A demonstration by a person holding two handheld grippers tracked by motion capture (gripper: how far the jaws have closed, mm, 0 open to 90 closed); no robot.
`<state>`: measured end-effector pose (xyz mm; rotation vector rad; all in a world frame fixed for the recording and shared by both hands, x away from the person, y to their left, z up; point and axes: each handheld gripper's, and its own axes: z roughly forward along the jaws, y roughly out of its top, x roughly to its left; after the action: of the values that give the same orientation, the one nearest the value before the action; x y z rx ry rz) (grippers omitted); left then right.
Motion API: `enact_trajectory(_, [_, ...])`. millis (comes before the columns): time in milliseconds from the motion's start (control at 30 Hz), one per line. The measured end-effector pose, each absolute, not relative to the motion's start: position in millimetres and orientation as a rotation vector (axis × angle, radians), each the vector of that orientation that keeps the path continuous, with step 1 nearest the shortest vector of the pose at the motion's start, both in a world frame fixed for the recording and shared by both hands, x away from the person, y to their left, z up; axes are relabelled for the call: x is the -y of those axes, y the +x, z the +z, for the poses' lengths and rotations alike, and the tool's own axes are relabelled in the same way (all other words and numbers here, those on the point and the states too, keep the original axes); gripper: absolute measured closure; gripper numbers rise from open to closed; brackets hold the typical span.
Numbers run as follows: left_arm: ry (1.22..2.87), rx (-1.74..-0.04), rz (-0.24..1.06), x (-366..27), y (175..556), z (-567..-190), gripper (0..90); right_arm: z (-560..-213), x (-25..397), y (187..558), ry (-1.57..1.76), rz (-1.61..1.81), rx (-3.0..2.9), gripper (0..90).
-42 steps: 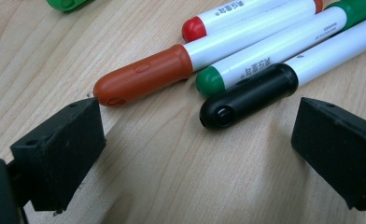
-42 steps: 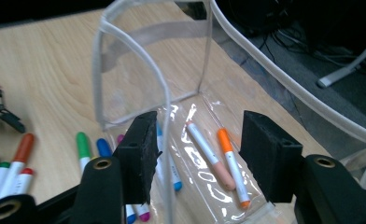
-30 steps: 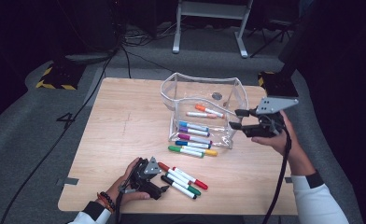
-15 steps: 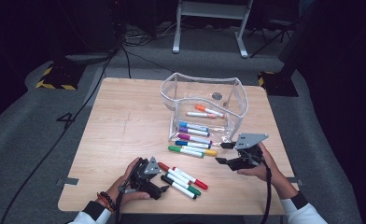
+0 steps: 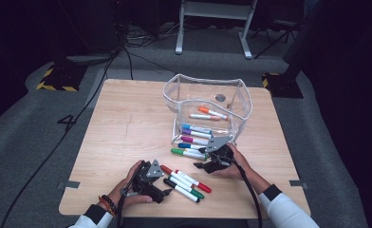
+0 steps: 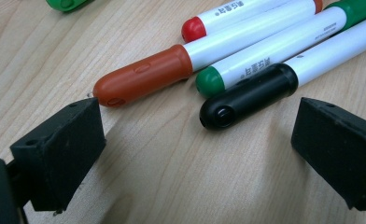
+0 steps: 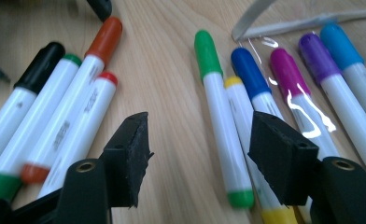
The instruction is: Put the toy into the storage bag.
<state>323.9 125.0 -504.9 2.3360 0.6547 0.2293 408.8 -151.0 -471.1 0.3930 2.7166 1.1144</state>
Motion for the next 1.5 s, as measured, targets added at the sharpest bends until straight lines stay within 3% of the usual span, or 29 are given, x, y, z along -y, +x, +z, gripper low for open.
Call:
enact_trajectory(400, [2.336,-0.655,0.23,-125,324,-505,3.0,-482,96,418,0.322,1.096,-2.741,42.0])
enact_trajectory(800, [2.334,-0.658,0.23,-125,324,-505,3.1,-492,81,430,0.395,1.081,-2.735,42.4])
enact_trajectory(1133, [2.334,-0.647,0.228,-125,323,-505,3.1,-494,88,426,0.413,1.119,-2.765,72.5])
enact_trajectory(1300, [2.335,-0.648,0.228,-125,323,-505,3.1,-492,104,414,0.396,1.101,-2.789,74.5])
enact_trajectory(1500, [2.335,-0.655,0.229,-125,323,-505,3.1,-492,153,394,0.428,1.096,-2.782,74.8])
